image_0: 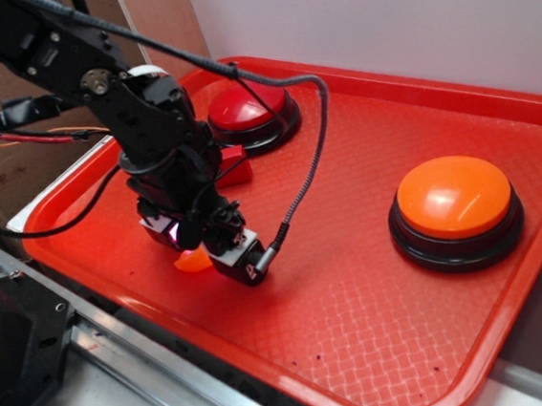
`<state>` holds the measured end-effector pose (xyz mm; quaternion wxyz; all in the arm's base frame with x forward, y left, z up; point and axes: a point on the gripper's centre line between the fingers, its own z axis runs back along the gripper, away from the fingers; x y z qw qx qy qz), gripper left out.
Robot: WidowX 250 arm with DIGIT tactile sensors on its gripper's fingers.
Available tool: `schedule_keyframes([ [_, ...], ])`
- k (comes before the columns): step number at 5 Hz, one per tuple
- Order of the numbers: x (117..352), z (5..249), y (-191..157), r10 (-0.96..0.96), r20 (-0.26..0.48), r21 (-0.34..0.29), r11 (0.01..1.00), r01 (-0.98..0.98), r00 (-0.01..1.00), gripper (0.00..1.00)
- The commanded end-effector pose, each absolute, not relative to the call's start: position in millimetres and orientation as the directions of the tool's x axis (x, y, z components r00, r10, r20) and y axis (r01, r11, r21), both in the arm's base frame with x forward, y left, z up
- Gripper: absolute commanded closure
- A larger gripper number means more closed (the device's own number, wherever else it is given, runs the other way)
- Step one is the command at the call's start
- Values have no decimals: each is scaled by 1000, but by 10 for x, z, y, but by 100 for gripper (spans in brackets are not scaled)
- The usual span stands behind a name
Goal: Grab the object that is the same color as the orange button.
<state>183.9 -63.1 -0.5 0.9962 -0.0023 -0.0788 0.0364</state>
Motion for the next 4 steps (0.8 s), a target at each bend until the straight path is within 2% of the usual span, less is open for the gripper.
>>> schedule_keyframes([
  [1, 1829, -127, -564, 90, 148, -25, 996, -87, 985, 8],
  [2, 1810, -145, -565, 110, 146, -31, 994, -106, 983, 100],
  [4, 1795, -152, -570, 120, 141, -31, 993, -117, 983, 100],
])
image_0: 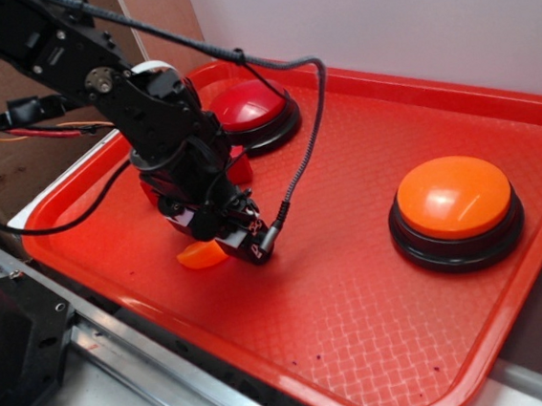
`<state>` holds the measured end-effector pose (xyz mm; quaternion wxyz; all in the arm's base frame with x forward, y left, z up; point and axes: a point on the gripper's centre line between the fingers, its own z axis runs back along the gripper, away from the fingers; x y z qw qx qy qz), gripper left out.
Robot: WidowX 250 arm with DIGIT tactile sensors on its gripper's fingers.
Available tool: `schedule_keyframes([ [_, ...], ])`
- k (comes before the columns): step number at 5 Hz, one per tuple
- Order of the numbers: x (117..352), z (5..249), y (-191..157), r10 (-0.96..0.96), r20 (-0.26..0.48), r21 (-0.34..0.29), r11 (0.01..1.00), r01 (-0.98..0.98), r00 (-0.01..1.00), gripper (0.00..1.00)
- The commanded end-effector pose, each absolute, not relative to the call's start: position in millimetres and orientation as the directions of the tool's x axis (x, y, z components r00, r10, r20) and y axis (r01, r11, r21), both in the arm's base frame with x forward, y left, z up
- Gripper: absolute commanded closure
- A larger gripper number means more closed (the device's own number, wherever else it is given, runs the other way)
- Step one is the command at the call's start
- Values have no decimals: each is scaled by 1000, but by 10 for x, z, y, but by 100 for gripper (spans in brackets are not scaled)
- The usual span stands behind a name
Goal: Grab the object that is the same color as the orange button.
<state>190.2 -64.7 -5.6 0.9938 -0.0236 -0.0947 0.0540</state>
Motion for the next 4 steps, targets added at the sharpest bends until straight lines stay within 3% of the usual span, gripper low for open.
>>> schedule_keyframes([
  [1, 1801, -166, -566, 122, 134, -36, 992, -119, 983, 100],
  [2, 1809, -170, -564, 121, 119, -38, 992, -117, 985, 100],
  [3, 1831, -20, -542, 124, 104, -46, 992, -120, 987, 100],
  [4, 1831, 304, -518, 169, 94, -48, 985, -165, 981, 100],
])
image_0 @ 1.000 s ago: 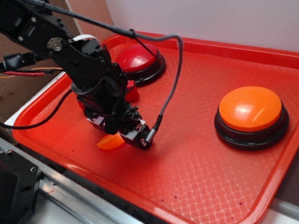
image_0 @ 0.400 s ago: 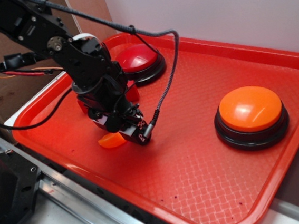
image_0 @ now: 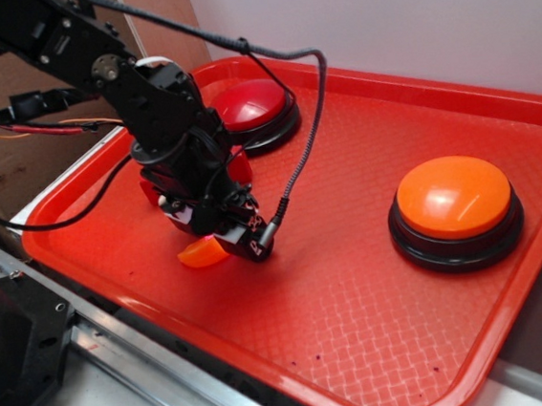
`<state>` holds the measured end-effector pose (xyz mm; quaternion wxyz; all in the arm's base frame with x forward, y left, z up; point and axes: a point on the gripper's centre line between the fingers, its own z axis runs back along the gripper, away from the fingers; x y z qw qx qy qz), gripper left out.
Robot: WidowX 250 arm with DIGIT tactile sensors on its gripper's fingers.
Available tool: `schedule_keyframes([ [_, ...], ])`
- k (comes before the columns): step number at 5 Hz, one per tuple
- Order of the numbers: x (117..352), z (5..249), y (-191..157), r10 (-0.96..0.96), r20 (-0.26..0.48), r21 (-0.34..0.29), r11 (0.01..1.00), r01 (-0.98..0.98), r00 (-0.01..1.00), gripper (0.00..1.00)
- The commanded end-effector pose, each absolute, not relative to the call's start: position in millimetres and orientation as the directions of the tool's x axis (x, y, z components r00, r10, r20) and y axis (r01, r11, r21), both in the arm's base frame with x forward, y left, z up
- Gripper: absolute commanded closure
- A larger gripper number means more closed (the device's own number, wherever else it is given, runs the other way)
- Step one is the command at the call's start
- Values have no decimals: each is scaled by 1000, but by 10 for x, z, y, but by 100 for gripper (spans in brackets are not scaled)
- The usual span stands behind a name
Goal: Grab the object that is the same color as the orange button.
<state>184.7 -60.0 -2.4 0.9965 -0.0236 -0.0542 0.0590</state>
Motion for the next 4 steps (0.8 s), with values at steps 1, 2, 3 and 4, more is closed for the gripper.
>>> schedule_keyframes([
  [1, 1859, 655, -482, 195, 85, -53, 980, -191, 977, 100],
  [2, 1895, 972, -461, 201, 89, -47, 979, -198, 975, 100],
  [3, 2000, 1327, -391, 151, 55, -87, 986, -146, 987, 100],
  [4, 2091, 1576, -382, 168, 75, -60, 985, -163, 983, 100],
])
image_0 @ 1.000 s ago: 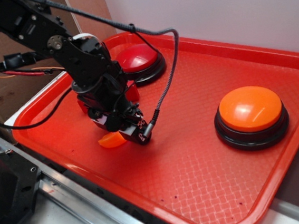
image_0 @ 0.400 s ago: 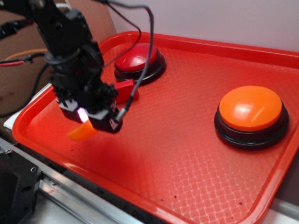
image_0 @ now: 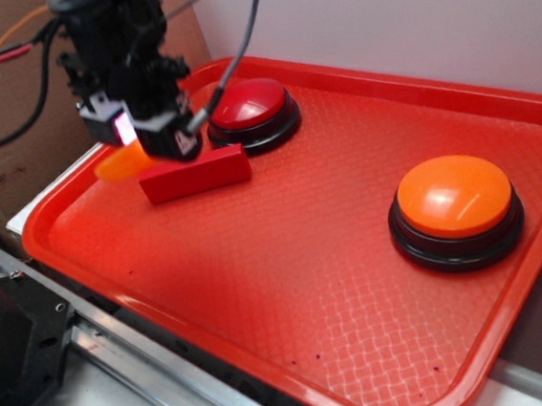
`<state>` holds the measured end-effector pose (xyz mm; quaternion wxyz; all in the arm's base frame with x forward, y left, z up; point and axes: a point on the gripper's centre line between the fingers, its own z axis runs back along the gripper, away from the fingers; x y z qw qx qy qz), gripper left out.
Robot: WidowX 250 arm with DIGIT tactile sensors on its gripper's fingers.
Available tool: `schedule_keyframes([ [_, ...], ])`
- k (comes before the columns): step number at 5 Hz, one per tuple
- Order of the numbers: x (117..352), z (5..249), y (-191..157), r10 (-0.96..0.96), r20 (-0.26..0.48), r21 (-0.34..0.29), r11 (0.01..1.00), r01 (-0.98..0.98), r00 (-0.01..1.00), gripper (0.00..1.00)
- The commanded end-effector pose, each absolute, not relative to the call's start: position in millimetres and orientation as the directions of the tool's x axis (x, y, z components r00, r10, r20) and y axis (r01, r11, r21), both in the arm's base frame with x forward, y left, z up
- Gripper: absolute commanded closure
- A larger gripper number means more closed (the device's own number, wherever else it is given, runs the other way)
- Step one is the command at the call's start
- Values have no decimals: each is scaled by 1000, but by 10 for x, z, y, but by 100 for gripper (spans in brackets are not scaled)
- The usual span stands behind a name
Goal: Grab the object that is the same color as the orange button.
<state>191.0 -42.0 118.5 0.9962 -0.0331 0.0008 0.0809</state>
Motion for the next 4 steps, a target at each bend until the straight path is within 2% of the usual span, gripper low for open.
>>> schedule_keyframes([
  [1, 2150, 1824, -367, 150, 109, -79, 987, -142, 983, 100],
  [2, 2197, 1949, -332, 169, 131, -97, 983, -157, 977, 100],
  [3, 2224, 1974, -328, 177, 151, -80, 983, -166, 973, 100],
  [4, 2358, 1816, -369, 172, 106, 0, 985, -173, 979, 100],
])
